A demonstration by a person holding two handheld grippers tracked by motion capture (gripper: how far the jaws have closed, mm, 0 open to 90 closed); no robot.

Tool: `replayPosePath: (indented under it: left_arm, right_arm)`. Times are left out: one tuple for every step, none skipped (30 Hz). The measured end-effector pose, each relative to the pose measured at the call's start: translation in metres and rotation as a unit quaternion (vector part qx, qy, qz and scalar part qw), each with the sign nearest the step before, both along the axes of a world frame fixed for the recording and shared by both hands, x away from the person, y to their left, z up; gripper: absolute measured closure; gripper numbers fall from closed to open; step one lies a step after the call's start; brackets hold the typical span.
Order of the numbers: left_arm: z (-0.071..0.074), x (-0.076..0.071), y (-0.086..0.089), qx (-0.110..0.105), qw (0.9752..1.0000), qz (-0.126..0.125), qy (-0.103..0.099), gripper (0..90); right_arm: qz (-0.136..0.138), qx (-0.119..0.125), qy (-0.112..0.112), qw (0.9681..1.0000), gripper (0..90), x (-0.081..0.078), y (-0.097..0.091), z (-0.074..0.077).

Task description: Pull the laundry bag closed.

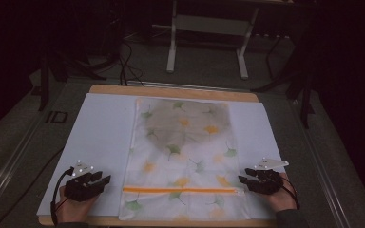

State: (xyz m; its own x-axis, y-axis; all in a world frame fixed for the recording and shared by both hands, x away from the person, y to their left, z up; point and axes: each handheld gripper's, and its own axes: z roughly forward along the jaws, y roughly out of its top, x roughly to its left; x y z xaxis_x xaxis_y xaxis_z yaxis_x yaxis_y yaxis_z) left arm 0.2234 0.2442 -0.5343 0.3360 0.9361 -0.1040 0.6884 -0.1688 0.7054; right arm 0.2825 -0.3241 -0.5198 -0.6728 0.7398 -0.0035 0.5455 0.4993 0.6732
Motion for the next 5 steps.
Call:
replayPosePath:
  left_arm:
    - [0.0002,0.0002,0.0005,0.007,0.9999,0.013,-0.007,55.5]
    - [0.0006,0.0006,0.0017,0.01,0.9996,0.024,-0.014,54.1]
    - [0.0007,0.0011,0.0035,0.011,0.9992,0.035,-0.018,52.6]
    - [0.0005,0.0018,0.0054,0.012,0.9985,0.049,-0.024,49.9]
    - [-0.0001,0.0025,0.0076,0.015,0.9974,0.065,-0.026,47.1]
  right_arm:
    - [-0.008,0.005,-0.002,1.0,55.4,0.0002,-0.0017,-0.0012]
    - [-0.017,0.01,-0.005,0.9998,54.9,0.0005,-0.0034,-0.0021]
    - [-0.027,0.012,-0.009,0.9995,53.5,0.0013,-0.0052,-0.0029]
    - [-0.038,0.012,-0.016,0.9991,51.9,0.002,-0.0068,-0.0033]
    - [-0.051,0.014,-0.021,0.9984,48.8,0.0027,-0.0084,-0.0036]
